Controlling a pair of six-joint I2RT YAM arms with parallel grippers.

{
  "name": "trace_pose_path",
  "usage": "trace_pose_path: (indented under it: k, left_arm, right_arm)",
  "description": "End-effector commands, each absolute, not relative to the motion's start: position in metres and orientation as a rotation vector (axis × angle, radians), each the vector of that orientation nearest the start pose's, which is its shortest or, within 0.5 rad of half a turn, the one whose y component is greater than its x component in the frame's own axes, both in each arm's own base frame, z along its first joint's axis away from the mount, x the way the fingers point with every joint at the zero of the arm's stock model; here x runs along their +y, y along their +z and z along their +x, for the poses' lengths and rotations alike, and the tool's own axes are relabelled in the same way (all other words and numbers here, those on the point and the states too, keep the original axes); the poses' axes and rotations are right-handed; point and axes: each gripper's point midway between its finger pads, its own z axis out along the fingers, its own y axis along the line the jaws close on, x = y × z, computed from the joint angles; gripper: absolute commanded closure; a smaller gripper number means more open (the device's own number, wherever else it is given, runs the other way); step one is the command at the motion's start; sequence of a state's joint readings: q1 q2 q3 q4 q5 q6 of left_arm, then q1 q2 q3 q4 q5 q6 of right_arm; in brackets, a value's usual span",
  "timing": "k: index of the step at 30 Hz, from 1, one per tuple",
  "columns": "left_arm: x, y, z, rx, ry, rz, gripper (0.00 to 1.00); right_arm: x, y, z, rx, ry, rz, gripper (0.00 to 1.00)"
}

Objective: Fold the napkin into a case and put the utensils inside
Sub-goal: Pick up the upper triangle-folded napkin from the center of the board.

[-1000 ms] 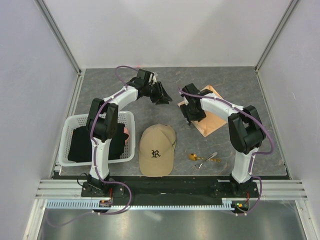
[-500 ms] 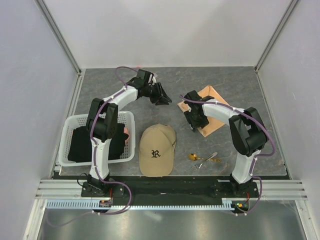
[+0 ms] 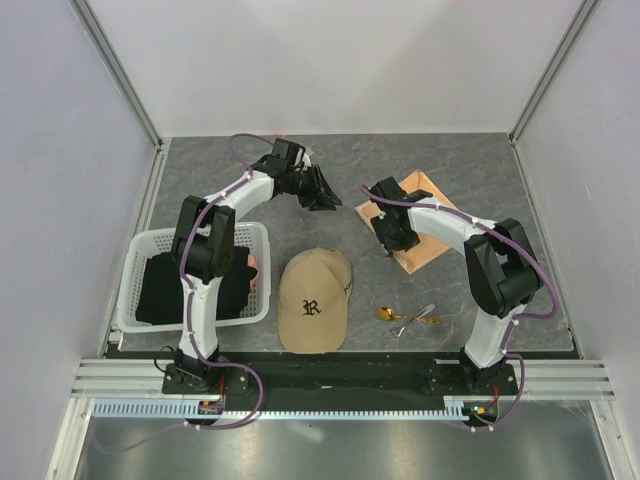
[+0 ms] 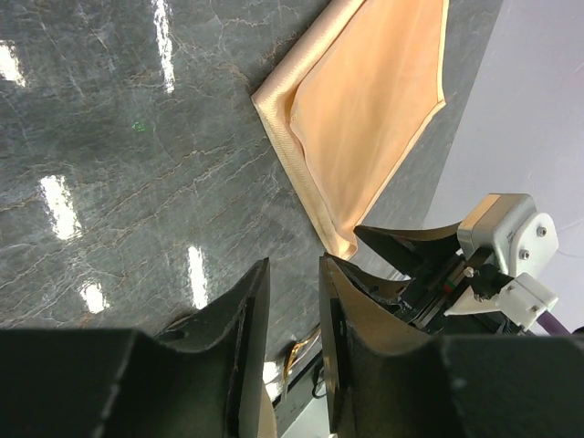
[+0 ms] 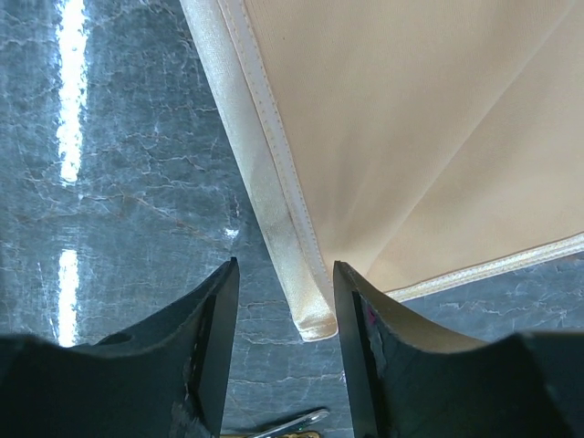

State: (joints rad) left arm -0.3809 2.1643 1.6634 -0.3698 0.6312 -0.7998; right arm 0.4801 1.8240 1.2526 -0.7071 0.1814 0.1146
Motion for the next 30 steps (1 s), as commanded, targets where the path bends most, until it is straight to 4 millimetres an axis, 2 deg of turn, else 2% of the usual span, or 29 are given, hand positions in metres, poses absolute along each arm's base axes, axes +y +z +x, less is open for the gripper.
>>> trace_pose_path:
  k: [1,7,12,15,17,20,24,27,28,30]
  left_arm:
    - [-0.312,0.138,0.437,2.551,-1.296,-0.157,0.62]
    - [-0.311,0.140,0.438,2.546,-1.295,-0.161,0.60]
    - [-0.308,0.140,0.437,2.548,-1.294,-0.162,0.60]
    - [-0.303,0.138,0.437,2.552,-1.280,-0.174,0.59]
    - [-0.301,0.136,0.437,2.560,-1.274,-0.187,0.58]
    - [-0.300,0.134,0.436,2.576,-1.277,-0.205,0.52]
    - [-0.305,0.121,0.433,2.620,-1.319,-0.253,0.42]
    - [-0.311,0.119,0.433,2.625,-1.317,-0.240,0.38]
    - [-0.313,0.119,0.434,2.621,-1.311,-0.234,0.37]
    - [-0.319,0.119,0.434,2.620,-1.317,-0.221,0.36]
  right_arm:
    - [0.140,0.035,0.335,2.742,-0.140,-0.474,0.50]
    - [0.140,0.024,0.338,2.741,-0.155,-0.484,0.56]
    - [0.136,0.001,0.327,2.786,-0.171,-0.507,0.58]
    - [0.134,-0.007,0.323,2.796,-0.171,-0.488,0.62]
    - [0.135,-0.012,0.321,2.803,-0.164,-0.475,0.68]
    - [0.137,-0.014,0.321,2.800,-0.174,-0.466,0.75]
    - [0.152,-0.009,0.327,2.778,-0.114,-0.449,0.80]
    - [0.164,-0.004,0.330,2.769,-0.056,-0.434,0.91]
    - [0.168,0.000,0.333,2.761,-0.034,-0.429,0.98]
    - [0.176,0.004,0.333,2.762,0.017,-0.412,1.00]
